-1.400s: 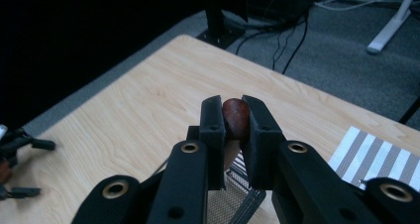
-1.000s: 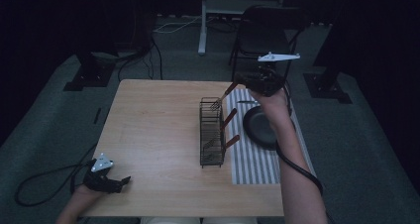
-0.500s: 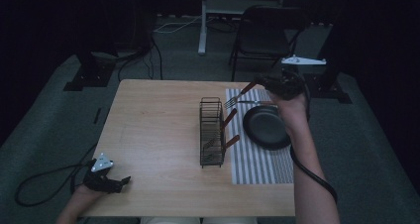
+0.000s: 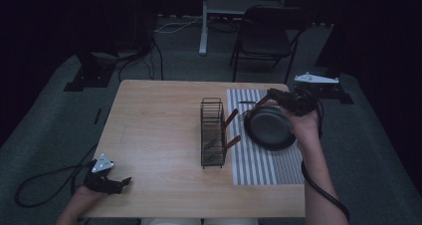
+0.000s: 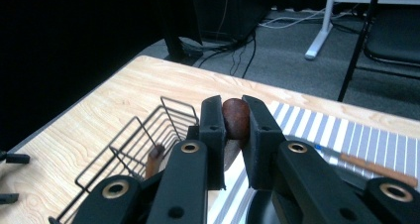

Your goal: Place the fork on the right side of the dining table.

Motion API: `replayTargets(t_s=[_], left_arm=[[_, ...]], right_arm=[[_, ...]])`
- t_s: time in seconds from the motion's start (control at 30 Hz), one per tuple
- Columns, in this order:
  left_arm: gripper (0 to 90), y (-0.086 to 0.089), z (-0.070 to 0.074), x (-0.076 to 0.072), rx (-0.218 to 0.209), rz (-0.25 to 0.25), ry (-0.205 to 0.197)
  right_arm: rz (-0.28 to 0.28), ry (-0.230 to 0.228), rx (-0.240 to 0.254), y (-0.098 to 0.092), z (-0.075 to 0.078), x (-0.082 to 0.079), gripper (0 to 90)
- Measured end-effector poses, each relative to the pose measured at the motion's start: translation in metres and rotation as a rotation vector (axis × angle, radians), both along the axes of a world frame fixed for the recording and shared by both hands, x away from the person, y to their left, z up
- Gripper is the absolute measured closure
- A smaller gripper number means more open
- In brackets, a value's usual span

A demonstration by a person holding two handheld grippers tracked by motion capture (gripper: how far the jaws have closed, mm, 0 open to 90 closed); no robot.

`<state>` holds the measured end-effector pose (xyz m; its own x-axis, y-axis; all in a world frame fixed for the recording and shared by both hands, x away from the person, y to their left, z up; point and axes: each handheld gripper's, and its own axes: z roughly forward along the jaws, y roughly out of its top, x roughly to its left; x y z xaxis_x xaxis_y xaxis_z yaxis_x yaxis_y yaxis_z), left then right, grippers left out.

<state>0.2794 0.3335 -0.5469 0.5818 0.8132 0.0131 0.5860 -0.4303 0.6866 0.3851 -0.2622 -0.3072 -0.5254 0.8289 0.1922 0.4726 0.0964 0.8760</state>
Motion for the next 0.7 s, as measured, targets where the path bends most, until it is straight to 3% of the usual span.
replayTargets(t_s=[0.2, 0.37, 0.7], left_arm=[[0.9, 0.000, 0.000, 0.000, 0.000, 0.000, 0.000], [0.9, 0.000, 0.000, 0.000, 0.000, 0.000, 0.001], [0.9, 0.000, 0.000, 0.000, 0.000, 0.000, 0.000]], right_arm=[[-0.021, 0.007, 0.002, -0.004, -0.015, -0.014, 80.9], [-0.097, 0.008, -0.025, -0.008, -0.030, -0.031, 80.9], [-0.102, 0.042, 0.030, -0.017, -0.056, -0.056, 80.9]])
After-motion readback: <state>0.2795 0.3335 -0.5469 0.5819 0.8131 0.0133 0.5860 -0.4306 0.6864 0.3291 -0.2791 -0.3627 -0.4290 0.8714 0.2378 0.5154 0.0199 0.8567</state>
